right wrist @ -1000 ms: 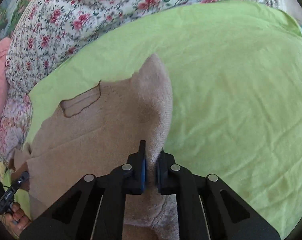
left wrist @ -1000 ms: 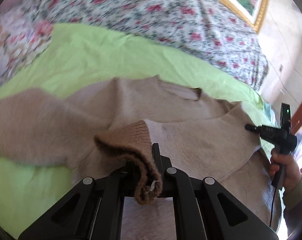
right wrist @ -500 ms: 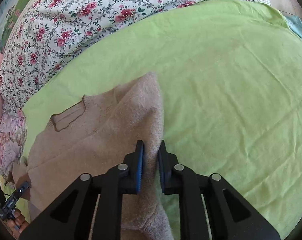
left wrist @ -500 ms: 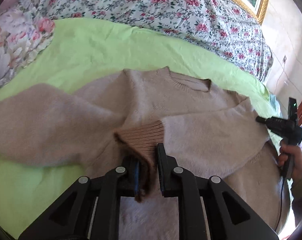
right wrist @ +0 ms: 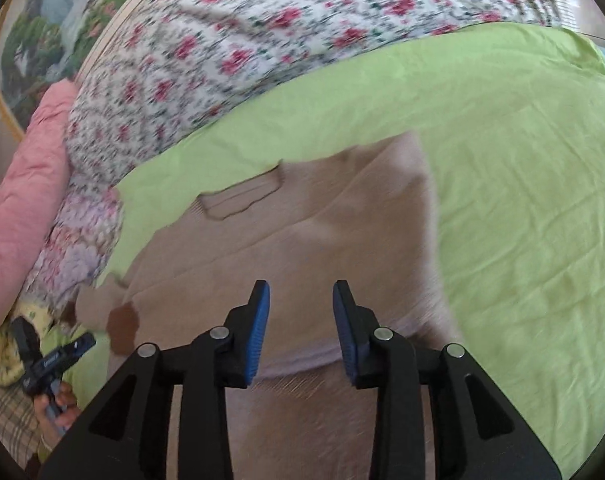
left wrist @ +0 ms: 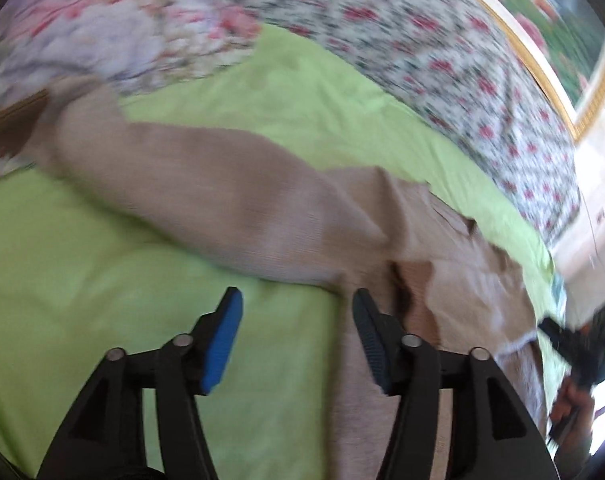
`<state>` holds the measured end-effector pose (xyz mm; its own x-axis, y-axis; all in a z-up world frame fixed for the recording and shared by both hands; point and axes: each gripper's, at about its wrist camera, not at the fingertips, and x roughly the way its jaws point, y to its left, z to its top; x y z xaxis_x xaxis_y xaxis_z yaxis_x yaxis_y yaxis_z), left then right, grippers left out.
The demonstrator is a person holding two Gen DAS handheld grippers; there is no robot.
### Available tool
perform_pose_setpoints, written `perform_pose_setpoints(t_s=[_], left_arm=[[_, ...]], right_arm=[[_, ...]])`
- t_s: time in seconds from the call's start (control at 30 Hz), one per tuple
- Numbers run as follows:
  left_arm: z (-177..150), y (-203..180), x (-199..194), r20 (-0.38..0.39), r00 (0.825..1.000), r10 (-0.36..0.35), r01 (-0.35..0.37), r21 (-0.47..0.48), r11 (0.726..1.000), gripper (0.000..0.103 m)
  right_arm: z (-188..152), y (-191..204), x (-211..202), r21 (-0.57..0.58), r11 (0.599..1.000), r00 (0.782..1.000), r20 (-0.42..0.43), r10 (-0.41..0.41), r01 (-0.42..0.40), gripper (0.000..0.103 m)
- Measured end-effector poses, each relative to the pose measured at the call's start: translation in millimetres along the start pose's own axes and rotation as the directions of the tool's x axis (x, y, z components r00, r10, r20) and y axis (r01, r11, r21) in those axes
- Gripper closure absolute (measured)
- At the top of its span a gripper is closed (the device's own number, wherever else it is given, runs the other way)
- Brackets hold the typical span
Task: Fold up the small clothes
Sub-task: 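Fold the sleeve held by the left tool across the sweater body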
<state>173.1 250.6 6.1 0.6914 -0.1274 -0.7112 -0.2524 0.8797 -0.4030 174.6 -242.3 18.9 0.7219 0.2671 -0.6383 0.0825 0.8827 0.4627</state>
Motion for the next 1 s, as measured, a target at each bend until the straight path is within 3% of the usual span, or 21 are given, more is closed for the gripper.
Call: perform_pose_setpoints(t_s=[0.1, 0.23, 0.43, 0.57, 0.63, 0.67, 0.7, 0.87, 1.0], left_arm=[[10.3, 36.2, -3.1, 0.007, 0.999, 0.046, -0.045, -0.108, 0.993, 0.036], [27.1, 83.3, -6.0, 0.024, 0.996, 0.09, -0.081, -0.239, 0.968, 0.035], [57.2, 146.6, -0.4, 0.052, 0.995, 0.09, -0.06, -0.421, 0.905, 0.034], [81.6, 172.9, 6.6, 0.104, 0.989, 0.108, -0.045, -0.482, 0.875, 0.034], [91.4, 178.9, 10.2, 0.118, 0.985, 0.13, -0.056, -0.49, 0.87, 0.044], [96.8, 180.2, 10.5, 0.128, 0.98, 0.152, -0.073, -0.483, 0.873, 0.057], [102.6, 178.3, 10.4, 0.137, 0.971, 0.194, -0.111, -0.46, 0.881, 0.094], [110.7, 136.2, -9.3, 0.216, 0.947, 0.239, -0.162, -0.323, 0.932, 0.094], [104.4, 75.4, -35.8, 0.285, 0.947, 0.151, -0.1, -0.187, 0.977, 0.094]], right_arm=[[-14.8, 17.4, 6.0, -0.028, 0.999, 0.998, -0.044, 0.041, -0.043, 0.063], [-32.5, 34.5, 11.2, -0.059, 0.996, 0.993, -0.094, 0.067, -0.073, 0.061], [-46.9, 50.7, 12.2, -0.073, 0.993, 0.988, -0.13, 0.081, -0.091, 0.061], [-50.7, 61.1, 15.3, -0.079, 0.992, 0.986, -0.147, 0.082, -0.094, 0.061], [-51.7, 64.1, 16.6, -0.082, 0.992, 0.985, -0.154, 0.079, -0.093, 0.061], [-52.1, 65.2, 16.7, -0.083, 0.992, 0.984, -0.156, 0.082, -0.095, 0.061], [-52.5, 65.6, 16.5, -0.083, 0.992, 0.984, -0.157, 0.083, -0.097, 0.061], [-54.6, 63.9, 12.6, -0.079, 0.992, 0.985, -0.15, 0.083, -0.096, 0.061], [-56.3, 57.4, 5.1, -0.054, 0.994, 0.987, -0.135, 0.083, -0.091, 0.061]])
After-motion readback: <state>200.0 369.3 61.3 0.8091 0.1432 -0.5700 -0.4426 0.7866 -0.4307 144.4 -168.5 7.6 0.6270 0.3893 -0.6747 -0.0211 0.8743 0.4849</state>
